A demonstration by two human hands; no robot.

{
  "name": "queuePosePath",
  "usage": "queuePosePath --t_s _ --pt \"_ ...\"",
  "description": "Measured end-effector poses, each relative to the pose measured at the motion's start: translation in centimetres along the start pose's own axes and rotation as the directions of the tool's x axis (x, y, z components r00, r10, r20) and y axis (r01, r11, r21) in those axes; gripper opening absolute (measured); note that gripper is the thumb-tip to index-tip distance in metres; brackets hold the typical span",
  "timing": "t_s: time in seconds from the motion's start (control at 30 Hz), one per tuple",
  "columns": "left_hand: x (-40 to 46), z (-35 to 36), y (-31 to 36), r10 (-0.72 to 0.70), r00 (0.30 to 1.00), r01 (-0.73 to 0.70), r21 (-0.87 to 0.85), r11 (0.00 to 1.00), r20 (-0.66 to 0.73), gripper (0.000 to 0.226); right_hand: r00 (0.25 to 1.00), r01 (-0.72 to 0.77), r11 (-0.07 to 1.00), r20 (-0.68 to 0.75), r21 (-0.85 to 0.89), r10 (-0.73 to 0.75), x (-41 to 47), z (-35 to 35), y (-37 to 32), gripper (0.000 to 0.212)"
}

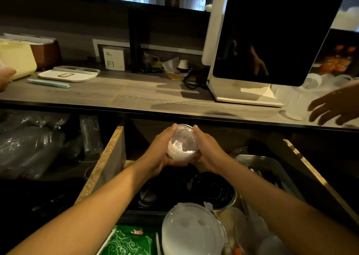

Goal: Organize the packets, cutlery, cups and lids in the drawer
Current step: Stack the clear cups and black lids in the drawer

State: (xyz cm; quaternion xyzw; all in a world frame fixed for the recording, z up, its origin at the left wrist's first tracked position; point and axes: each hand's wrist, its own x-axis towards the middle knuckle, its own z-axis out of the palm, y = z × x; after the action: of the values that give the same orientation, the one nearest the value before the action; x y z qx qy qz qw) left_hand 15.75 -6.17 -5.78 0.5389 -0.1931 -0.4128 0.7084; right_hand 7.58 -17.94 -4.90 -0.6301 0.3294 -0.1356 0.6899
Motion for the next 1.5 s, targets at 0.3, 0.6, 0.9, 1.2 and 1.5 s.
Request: queuePosePath --t_s 0.3,0.6,0.9,1.2,1.5 --pt "1.2 -1.1 -0.1 -0.058 0.968 0.059 -0.002 0.998 -0.245 0.033 0.991 -0.032 0.663 -0.112 -0.748 -0.078 3.3 -6.6 1.9 0.039" --pt "1.4 -1.6 -0.2 -0.091 0.957 0.096 0.004 0.995 -0.276 0.040 0.984 0.077 0.492 -0.014 -0.867 -0.178 4.7 -6.0 4.0 0.025" --pt "0.7 -1.1 -0.2 -0.014 0.981 0.035 0.102 0.994 -0.194 0.025 0.831 0.352 0.758 -0.189 -0.549 -0.523 0.0 -6.5 -0.4 0.005" --pt "-0.3 -0.4 -0.4 -0.070 0.997 0.071 0.151 0.986 -0.013 0.041 0.843 0.418 0.793 -0.138 -0.443 -0.521 -2.0 -3.0 -1.0 0.016" --pt "-0.5 -0.2 -0.3 -0.110 0.989 0.092 0.171 0.981 0.096 0.052 0.852 0.377 0.598 0.011 -0.707 -0.524 -1.0 -1.4 0.4 0.011"
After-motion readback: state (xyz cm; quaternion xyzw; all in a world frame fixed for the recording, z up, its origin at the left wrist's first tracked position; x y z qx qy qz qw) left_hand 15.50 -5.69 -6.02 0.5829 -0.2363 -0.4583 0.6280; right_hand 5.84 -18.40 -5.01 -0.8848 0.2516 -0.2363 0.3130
